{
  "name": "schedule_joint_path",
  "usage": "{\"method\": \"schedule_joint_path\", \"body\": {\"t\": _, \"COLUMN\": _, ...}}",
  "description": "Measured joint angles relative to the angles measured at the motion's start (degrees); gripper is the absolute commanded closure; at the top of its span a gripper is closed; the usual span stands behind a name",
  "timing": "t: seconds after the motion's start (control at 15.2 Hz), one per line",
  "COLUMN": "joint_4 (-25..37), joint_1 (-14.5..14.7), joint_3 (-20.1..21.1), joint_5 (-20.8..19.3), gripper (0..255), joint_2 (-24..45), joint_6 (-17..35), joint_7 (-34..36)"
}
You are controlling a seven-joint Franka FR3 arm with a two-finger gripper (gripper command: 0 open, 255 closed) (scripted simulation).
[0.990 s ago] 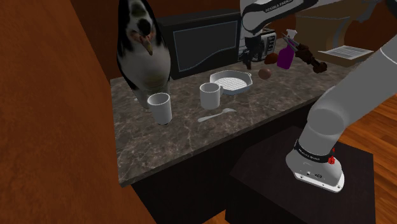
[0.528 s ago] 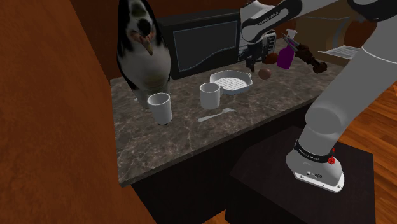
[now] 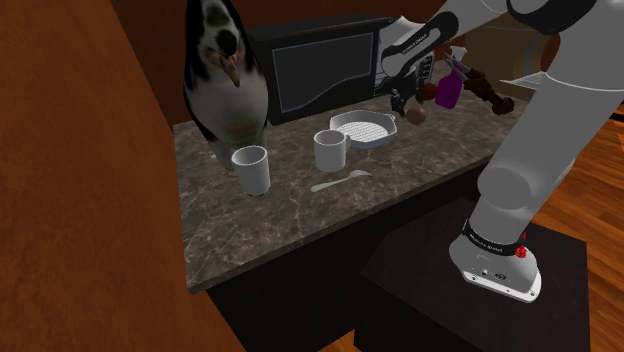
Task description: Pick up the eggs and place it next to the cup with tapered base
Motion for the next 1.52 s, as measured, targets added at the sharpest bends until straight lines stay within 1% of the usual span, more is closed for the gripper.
{"method": "schedule_joint_path", "body": {"t": 0.33, "joint_4": -1.53, "joint_1": -0.68, "joint_3": -0.73, "joint_5": -0.58, "gripper": 0, "joint_2": 1.36, "joint_6": 3.11, "joint_7": 0.12}}
{"method": "schedule_joint_path", "body": {"t": 0.66, "joint_4": -1.73, "joint_1": -0.74, "joint_3": -0.80, "joint_5": -0.64, "gripper": 0, "joint_2": 1.55, "joint_6": 3.54, "joint_7": 0.18}}
{"method": "schedule_joint_path", "body": {"t": 0.73, "joint_4": -1.74, "joint_1": -0.75, "joint_3": -0.80, "joint_5": -0.65, "gripper": 255, "joint_2": 1.55, "joint_6": 3.56, "joint_7": 0.19}}
{"method": "schedule_joint_path", "body": {"t": 1.39, "joint_4": -1.73, "joint_1": -0.75, "joint_3": -0.81, "joint_5": -0.66, "gripper": 255, "joint_2": 1.53, "joint_6": 3.58, "joint_7": 0.18}}
{"method": "schedule_joint_path", "body": {"t": 1.52, "joint_4": -1.33, "joint_1": -0.69, "joint_3": -0.74, "joint_5": -0.55, "gripper": 255, "joint_2": 1.04, "joint_6": 2.68, "joint_7": -0.10}}
